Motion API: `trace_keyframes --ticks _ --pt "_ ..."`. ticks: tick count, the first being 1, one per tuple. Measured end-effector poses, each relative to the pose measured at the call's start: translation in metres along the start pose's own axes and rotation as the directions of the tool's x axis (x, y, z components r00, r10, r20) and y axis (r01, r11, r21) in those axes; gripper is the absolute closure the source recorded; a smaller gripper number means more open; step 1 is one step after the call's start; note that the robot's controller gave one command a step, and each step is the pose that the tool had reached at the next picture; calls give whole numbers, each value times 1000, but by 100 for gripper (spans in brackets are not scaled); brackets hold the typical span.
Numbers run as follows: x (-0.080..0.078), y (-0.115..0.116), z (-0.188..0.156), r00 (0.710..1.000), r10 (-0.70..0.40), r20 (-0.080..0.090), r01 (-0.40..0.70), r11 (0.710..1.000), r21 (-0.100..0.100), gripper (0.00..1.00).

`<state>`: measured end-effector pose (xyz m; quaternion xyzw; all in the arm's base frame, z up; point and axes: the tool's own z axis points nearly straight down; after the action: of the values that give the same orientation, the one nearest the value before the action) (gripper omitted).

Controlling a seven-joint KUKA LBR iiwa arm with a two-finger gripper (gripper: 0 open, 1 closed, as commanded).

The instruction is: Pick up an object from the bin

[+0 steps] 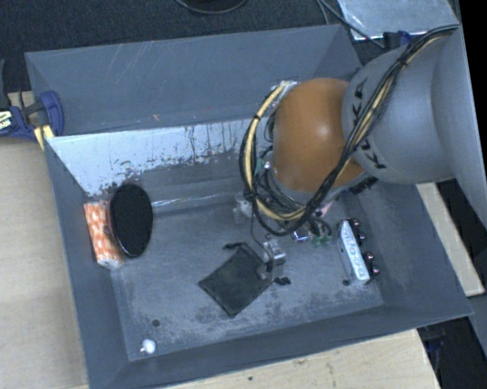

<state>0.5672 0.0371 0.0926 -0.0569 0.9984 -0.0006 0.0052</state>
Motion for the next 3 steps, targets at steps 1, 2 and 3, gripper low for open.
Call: trace_keyframes --ticks 1,2,3 --pt "-11 8 24 995 103 7 -103 995 0 0" --pt "-11 8 23 995 101 7 -101 995 1 0" --pt "-20 -24 -23 973 -230 10 230 973 4 0"
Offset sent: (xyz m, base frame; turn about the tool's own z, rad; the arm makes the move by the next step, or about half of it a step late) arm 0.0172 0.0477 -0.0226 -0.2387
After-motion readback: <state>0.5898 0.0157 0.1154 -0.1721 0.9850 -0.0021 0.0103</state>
